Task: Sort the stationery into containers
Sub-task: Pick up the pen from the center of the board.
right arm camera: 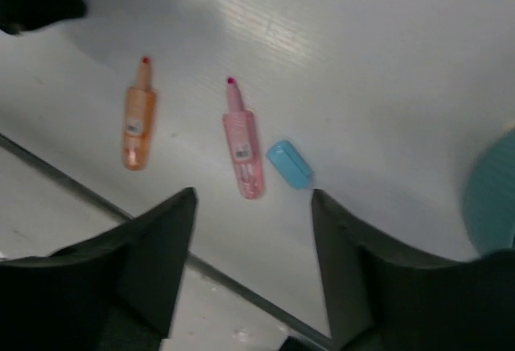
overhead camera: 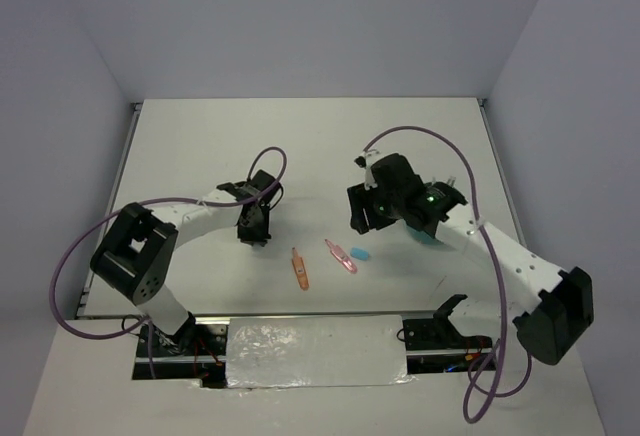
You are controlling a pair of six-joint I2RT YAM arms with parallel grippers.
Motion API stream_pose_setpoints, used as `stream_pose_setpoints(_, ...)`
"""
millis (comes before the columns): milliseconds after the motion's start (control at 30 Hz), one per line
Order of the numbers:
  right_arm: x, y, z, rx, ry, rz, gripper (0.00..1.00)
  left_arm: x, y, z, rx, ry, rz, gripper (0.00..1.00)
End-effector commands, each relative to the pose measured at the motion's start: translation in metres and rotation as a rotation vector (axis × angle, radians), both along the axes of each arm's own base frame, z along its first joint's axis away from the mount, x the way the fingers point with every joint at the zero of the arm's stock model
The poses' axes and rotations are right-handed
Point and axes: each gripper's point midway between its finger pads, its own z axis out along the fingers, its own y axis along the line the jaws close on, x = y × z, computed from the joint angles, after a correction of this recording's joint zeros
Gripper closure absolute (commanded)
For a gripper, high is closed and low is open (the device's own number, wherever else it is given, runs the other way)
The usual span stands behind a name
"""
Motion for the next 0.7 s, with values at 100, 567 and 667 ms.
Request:
stream_pose_setpoints(100, 0.023, -0.008, -0.042, -0.139, -0.004, -0.034, 0.46, 0.015, -0.012, 0.057, -0.078, -0.113, -0.015, 1.00)
stream_pose_setpoints(567, 0.018, -0.012, -0.099, -0.282, 0.080, 0.129, 0.53, 0.006, -0.024, 0.150, -0.257, -0.324, -0.175, 1.00)
stream_pose_setpoints(667, 0.013, -0.004, -0.102, -0.259, 0.103, 0.166, 0.54, 0.003, -0.023, 0.160, -0.278, -0.362, -0.193, 1.00)
